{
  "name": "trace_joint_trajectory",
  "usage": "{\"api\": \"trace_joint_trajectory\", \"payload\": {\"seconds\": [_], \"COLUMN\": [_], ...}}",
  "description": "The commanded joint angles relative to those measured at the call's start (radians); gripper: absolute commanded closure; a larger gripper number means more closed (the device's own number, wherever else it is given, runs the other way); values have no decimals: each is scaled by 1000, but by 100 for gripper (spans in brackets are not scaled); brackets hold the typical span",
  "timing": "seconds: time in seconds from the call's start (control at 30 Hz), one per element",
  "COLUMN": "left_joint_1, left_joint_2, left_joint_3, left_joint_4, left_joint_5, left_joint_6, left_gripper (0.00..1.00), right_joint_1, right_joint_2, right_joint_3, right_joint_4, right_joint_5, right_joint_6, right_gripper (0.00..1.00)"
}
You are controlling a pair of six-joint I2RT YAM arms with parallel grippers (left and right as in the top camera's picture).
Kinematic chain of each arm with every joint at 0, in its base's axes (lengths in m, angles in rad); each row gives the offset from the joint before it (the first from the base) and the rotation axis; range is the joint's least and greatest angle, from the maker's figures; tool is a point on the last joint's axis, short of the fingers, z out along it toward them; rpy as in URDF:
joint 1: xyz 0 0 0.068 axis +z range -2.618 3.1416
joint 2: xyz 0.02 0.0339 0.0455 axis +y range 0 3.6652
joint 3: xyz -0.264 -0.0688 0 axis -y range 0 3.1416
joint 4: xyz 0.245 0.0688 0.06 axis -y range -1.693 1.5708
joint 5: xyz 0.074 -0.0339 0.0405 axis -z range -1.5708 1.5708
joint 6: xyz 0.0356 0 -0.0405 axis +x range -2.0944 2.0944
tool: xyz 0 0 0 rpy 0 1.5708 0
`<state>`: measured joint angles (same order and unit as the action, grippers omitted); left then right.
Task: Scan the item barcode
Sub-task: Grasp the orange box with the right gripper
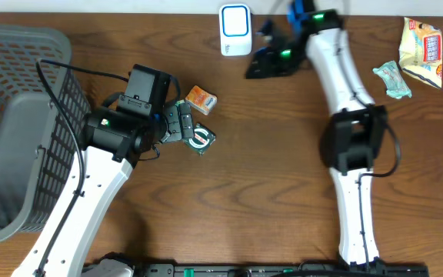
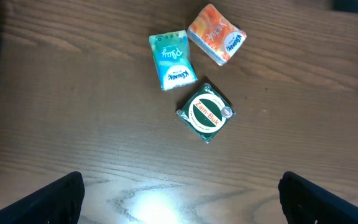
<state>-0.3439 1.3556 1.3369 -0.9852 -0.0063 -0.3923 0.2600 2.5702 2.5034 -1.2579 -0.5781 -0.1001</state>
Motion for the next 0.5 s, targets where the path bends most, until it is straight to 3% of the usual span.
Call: {"api": "trace_joint_trajectory", "payload": {"seconds": [0.0,0.17,0.47], "left_joint_1": [2,2,2], "left_joint_2": [-3,-3,-3], "left_joint_3": [15,15,15], "left_joint_4": [-2,-2,-2], "left_joint_5": [-10,-10,-10], "left_joint_6": [6,6,6], "left_gripper": [2,2,2], "right_joint_1": [87,200,304], "right_joint_2": [-48,-48,-48], "right_joint_3": [-1,-58,-191], "right_joint_4": [60,198,349], "right_joint_5": [110,234,330], "right_joint_6": [-3,101,130], "right_gripper": [39,47,48]}}
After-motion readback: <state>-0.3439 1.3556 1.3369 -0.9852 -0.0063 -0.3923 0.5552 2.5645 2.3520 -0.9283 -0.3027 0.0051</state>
